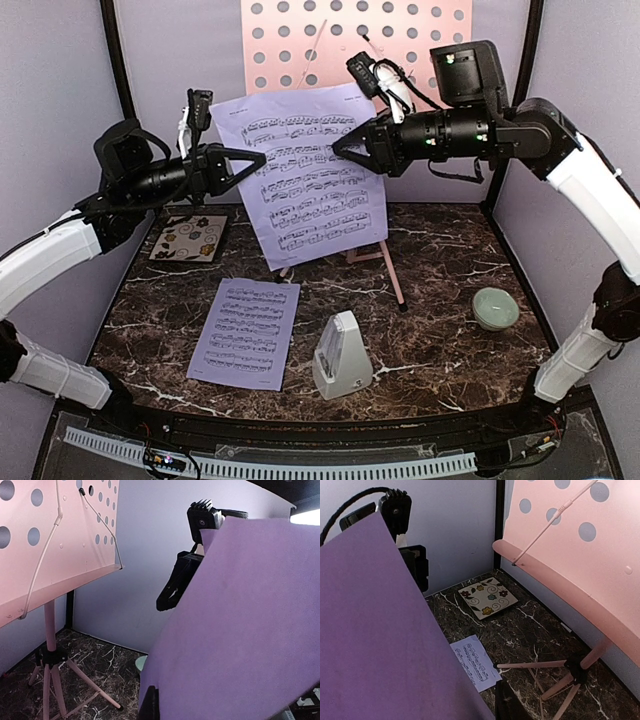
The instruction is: Set up the instrument practice props
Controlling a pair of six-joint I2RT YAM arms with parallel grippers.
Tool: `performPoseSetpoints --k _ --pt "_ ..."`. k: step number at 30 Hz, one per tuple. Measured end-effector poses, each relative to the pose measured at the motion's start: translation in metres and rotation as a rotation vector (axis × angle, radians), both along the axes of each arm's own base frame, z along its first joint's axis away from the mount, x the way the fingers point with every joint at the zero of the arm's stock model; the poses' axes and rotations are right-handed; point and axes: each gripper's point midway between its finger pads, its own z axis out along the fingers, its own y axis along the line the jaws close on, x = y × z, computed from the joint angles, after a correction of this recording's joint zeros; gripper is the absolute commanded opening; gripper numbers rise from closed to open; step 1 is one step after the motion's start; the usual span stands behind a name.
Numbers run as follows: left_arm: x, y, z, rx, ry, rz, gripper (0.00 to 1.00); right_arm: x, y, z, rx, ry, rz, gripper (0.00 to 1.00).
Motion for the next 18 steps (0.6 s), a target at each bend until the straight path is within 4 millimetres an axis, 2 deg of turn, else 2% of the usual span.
performPoseSetpoints --k 2,5,6,8,12,14,18 --pt "-0.003 0.0 -0.001 0.002 0.003 -0.019 0.0 0.002 0.001 -0.009 -0.032 0.004 0.002 0.18" --pt "-0.007 -0.002 -0.002 0.005 0.015 -0.05 0.0 0.002 0.002 -0.017 -0.066 0.008 0.007 0.0" --pt "-0.008 -0.002 -0.003 0.008 0.02 -0.059 0.0 0.002 0.002 -0.018 -0.072 0.005 0.008 0.0" --pt "-0.007 -0.003 -0.003 0.015 0.026 -0.062 0.07 0.002 0.002 -0.018 -0.077 -0.008 0.013 0.0" --pt "0.0 -0.002 0.004 0.028 0.012 -0.021 0.34 0.003 0.002 -0.016 -0.065 -0.034 0.015 0.0" --pt "0.006 0.0 0.012 0.034 -0.013 0.026 0.44 0.004 0.0 -0.013 -0.05 -0.056 0.012 0.0" --pt "0.019 0.007 0.038 0.03 -0.071 0.141 0.5 0.012 -0.013 0.008 0.004 -0.115 -0.021 0.0"
